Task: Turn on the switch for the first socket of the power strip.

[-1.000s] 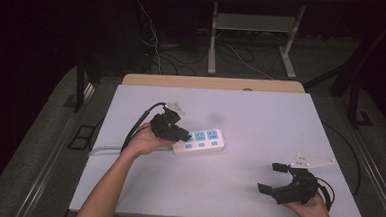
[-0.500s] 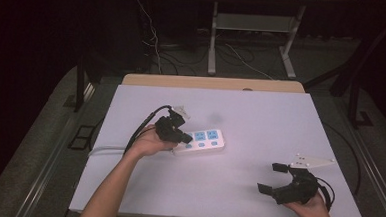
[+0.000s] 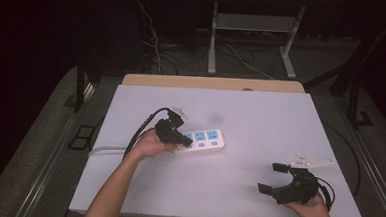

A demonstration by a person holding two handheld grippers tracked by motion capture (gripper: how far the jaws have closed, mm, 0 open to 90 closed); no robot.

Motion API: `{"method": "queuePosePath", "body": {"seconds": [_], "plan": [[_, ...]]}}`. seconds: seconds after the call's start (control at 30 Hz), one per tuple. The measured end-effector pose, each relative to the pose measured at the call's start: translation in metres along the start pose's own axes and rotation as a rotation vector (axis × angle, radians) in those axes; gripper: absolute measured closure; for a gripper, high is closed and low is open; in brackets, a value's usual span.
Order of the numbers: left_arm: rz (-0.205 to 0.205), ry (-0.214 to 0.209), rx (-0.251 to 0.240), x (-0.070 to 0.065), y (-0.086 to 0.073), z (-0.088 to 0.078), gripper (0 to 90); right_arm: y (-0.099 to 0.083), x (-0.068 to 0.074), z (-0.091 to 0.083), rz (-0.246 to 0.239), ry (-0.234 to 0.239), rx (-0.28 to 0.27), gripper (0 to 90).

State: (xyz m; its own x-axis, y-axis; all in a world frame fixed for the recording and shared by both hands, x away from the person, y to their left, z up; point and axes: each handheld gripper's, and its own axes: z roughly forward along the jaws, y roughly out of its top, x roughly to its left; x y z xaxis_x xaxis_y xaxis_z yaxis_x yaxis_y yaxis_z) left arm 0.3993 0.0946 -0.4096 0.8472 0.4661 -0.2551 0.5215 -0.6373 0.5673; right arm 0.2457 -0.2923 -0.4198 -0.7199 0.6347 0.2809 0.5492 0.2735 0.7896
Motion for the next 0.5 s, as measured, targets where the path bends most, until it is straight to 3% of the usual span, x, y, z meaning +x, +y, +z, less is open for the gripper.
{"method": "queuePosePath", "body": {"seconds": [0.23, 0.37, 0.47, 0.5], "plan": [[0.032, 0.057, 0.003, -0.009, 0.005, 0.007, 89.7, 0.000, 0.000, -0.001, 0.002, -0.003, -0.007, 0.0], [0.038, 0.068, 0.000, -0.010, 0.005, 0.008, 89.8, 0.000, 0.000, -0.003, 0.005, -0.004, -0.011, 0.0], [0.079, 0.101, -0.004, -0.015, 0.003, 0.008, 89.8, 0.000, 0.000, -0.004, 0.005, -0.006, -0.015, 0.0], [0.075, 0.106, -0.015, -0.016, 0.002, 0.008, 89.8, 0.000, -0.001, -0.004, 0.006, -0.006, -0.017, 0.0]]}}
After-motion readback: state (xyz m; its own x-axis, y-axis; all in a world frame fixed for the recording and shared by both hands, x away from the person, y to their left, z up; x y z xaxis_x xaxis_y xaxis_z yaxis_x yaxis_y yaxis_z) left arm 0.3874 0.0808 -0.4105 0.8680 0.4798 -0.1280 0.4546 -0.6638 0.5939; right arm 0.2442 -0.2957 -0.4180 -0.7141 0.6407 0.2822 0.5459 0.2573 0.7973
